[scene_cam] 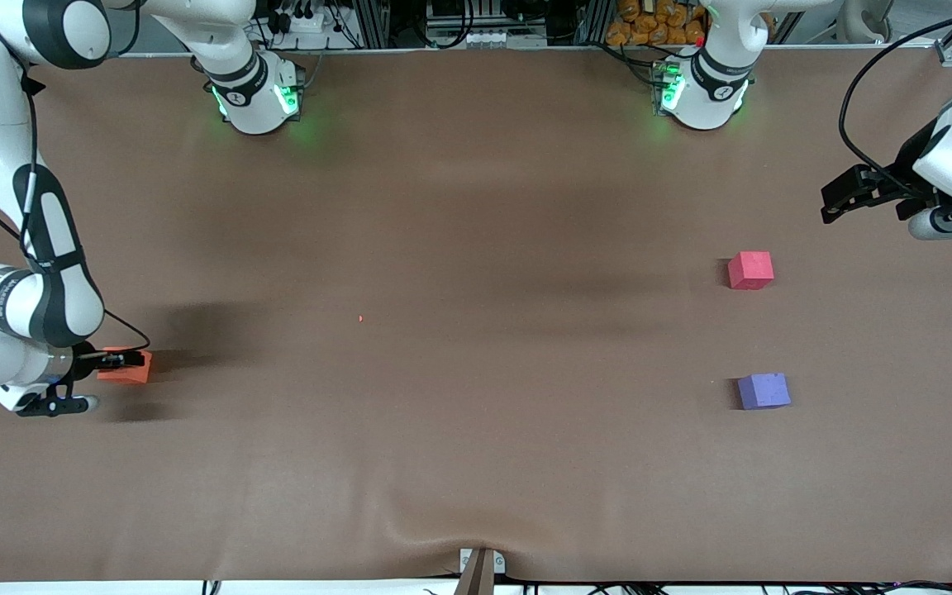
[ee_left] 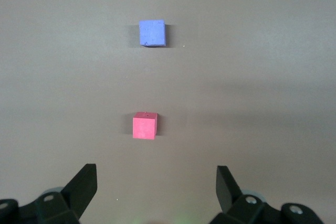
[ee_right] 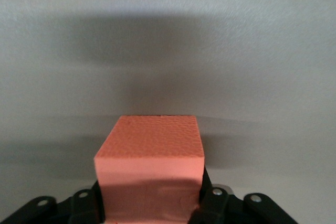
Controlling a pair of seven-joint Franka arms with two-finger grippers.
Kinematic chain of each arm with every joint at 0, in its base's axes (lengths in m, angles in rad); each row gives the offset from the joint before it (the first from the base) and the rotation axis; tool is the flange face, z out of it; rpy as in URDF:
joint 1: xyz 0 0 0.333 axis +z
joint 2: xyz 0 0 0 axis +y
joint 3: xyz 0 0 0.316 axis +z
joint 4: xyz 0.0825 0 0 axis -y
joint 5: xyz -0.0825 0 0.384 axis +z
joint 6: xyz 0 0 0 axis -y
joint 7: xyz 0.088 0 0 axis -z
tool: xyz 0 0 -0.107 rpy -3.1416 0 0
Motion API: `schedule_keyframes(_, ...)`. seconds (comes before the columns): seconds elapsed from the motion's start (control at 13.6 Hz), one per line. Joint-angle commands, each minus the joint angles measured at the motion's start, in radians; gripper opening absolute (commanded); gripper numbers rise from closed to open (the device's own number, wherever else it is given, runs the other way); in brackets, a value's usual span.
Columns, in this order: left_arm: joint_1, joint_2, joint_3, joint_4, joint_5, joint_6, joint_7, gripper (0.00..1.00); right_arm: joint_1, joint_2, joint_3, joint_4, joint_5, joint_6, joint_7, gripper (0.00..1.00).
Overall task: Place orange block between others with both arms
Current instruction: 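Carry the orange cube toward the table middle with the right gripper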
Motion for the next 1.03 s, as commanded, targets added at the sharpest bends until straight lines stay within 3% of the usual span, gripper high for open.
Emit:
schedule_keyframes(0.0, 0.002, -0.002, 0.001, 0.0, -0.019, 0.009, 0.019, 1.0, -0.008, -0.06, 0.049, -0.026, 0.004, -0.074, 0.001, 0.02)
schedule_keyframes(0.22, 0.004, -0.002, 0.001, -0.001, -0.019, 0.01, 0.02, 1.0, -0.003, -0.152, 0.2, -0.023, 0.004, -0.182, 0.004, 0.01)
schedule_keyframes(0.37, 0.004, -0.004, 0.001, -0.001, -0.02, 0.012, 0.019, 1.0, 0.036, -0.165, 0.306, -0.006, 0.006, -0.174, 0.054, 0.01)
schedule_keyframes(0.66, 0.01, -0.007, 0.001, -0.012, -0.02, 0.012, 0.02, 1.0, 0.274, -0.131, 0.316, 0.069, -0.011, -0.121, 0.349, 0.01)
schedule_keyframes(0.96, 0.01, -0.01, 0.001, -0.017, -0.02, 0.012, 0.02, 1.0, 0.391, -0.088, 0.318, 0.087, 0.003, -0.055, 0.539, 0.01)
